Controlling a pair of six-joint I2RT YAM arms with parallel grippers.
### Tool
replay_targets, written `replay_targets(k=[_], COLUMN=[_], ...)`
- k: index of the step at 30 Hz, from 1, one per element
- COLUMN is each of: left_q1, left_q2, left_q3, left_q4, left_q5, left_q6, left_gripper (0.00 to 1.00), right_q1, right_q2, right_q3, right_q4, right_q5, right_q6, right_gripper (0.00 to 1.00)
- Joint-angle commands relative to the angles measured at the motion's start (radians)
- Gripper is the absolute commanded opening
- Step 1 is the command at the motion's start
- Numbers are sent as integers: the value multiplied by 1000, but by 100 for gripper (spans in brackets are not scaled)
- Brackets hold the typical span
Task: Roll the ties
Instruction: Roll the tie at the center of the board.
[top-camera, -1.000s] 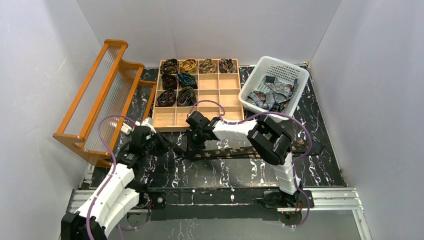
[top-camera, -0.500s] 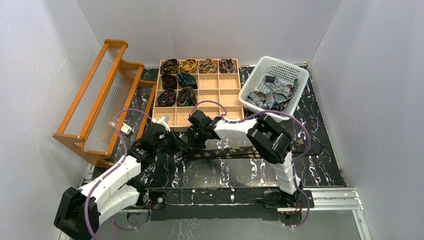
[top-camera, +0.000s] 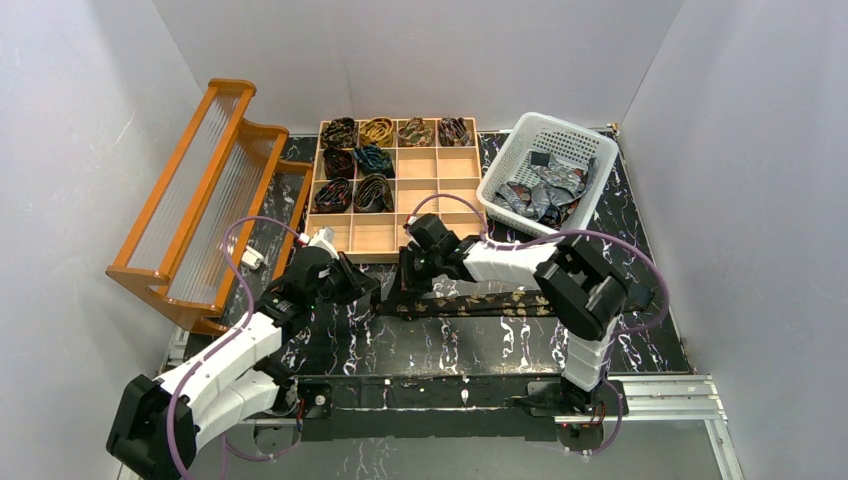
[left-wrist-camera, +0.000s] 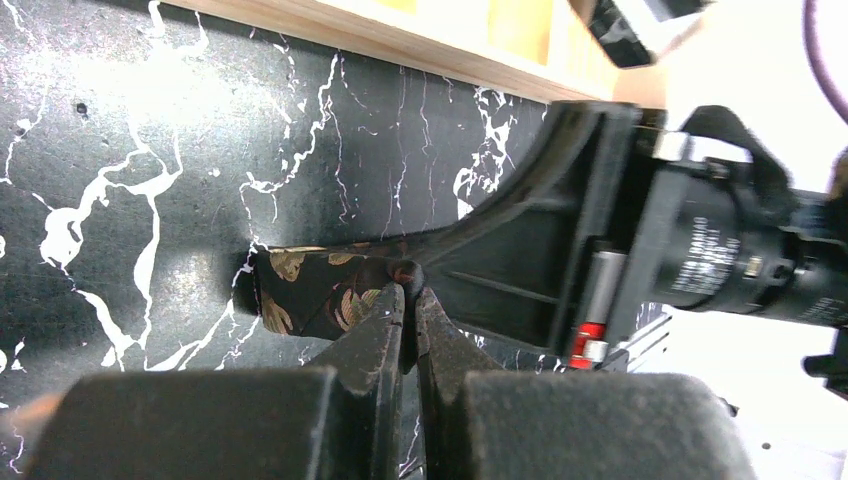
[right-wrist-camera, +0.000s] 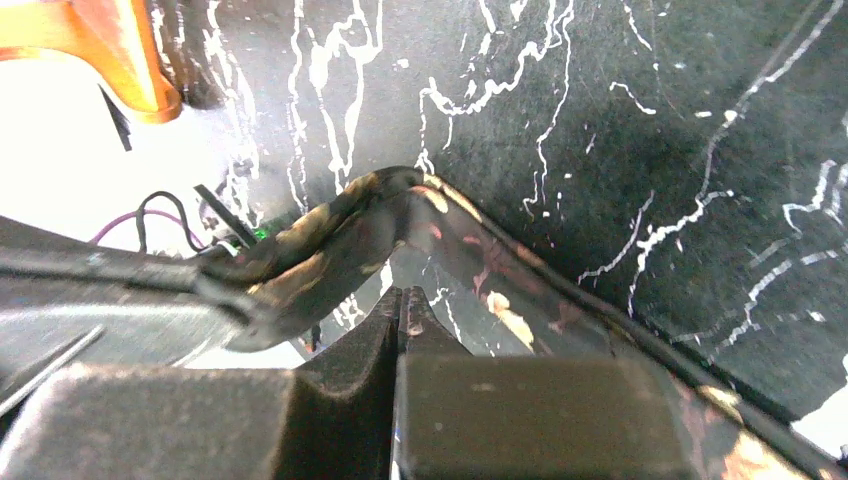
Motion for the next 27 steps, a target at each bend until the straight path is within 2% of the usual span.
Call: replay_targets(k=[1, 5, 12, 17, 22, 27], left_q1=[-6, -8, -56, -113, -148, -194], left_q2=[11, 32, 164, 273, 358, 413], left_q3=[5, 30, 73, 94, 113, 136], left_q4=[-2, -2, 29, 65, 98, 102], left_q5=[-21, -18, 14, -17, -64, -83], left_q6=[32, 46, 88, 97, 87, 78], left_gripper=[0, 0, 0, 0, 0, 11], right_q1=[-21, -26, -59, -78, -105, -128], right_q2=[-94, -91, -205, -284, -339, -358], right_q3=[-46, -43, -100, -108, -139, -159], right_q4=[30, -17, -60, -116, -129, -136], right_q5=[38, 48, 194, 274, 283, 277], right_q6=[9, -3, -19, -47, -57, -67], right_gripper=[8, 7, 9, 12, 19, 22])
